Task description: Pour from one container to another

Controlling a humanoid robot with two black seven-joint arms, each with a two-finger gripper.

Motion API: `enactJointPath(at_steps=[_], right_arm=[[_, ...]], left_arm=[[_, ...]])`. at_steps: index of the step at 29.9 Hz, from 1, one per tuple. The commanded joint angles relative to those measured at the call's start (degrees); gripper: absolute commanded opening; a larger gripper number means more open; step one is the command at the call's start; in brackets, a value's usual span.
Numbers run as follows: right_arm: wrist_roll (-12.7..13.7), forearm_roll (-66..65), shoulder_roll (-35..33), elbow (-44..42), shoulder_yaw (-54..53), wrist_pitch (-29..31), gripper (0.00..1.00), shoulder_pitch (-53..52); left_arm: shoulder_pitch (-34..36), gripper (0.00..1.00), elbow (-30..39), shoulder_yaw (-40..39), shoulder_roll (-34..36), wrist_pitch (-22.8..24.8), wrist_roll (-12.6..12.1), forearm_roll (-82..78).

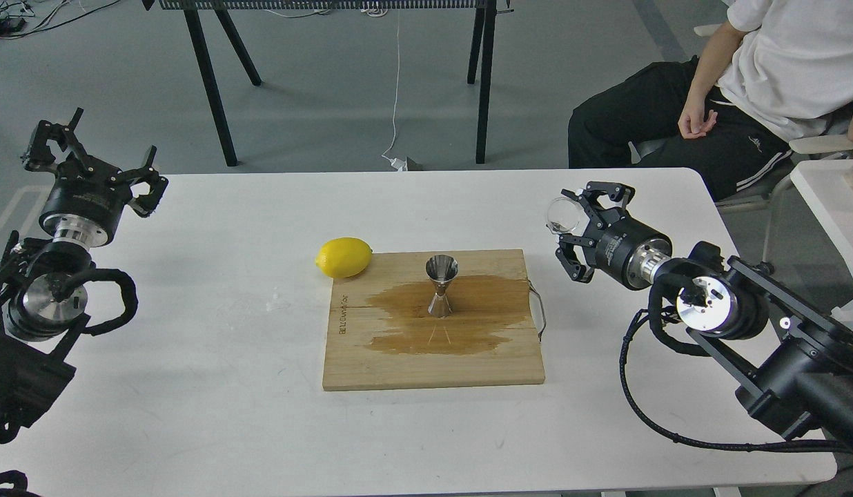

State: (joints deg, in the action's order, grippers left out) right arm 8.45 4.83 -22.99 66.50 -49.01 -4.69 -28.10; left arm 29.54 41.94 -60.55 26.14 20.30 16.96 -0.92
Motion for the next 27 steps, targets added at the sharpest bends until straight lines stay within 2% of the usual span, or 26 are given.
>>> enactJointPath(at_steps=[1,6,14,18,27], right_arm=[[2.35,10.88,-0.04,-5.23,-3.71,4.07,0.40,2.60],[4.90,21.26,0.22,-10.68,-6.09,9.87,0.40,6.03],[6.22,27.77,3.47,-21.49,-7.67,15.76,0.41,6.83],[8.07,29.80,5.58,-25.36,-7.59,18.57,0.41,7.00],[7.81,30.50,9.62,-28.70,-9.34,19.63,0.42,8.32]], left_arm=[[-0.01,1.00,0.07,0.00,-0.04,0.09,0.09,0.04],[-0.01,1.00,-0.01,0.00,0.05,0.09,0.00,-0.05],[-0.01,1.00,0.07,0.09,0.22,0.26,0.00,0.04],[-0.10,1.00,0.07,0.17,0.22,0.44,0.00,-0.05],[-0.01,1.00,0.07,0.35,0.31,0.44,0.00,-0.13]])
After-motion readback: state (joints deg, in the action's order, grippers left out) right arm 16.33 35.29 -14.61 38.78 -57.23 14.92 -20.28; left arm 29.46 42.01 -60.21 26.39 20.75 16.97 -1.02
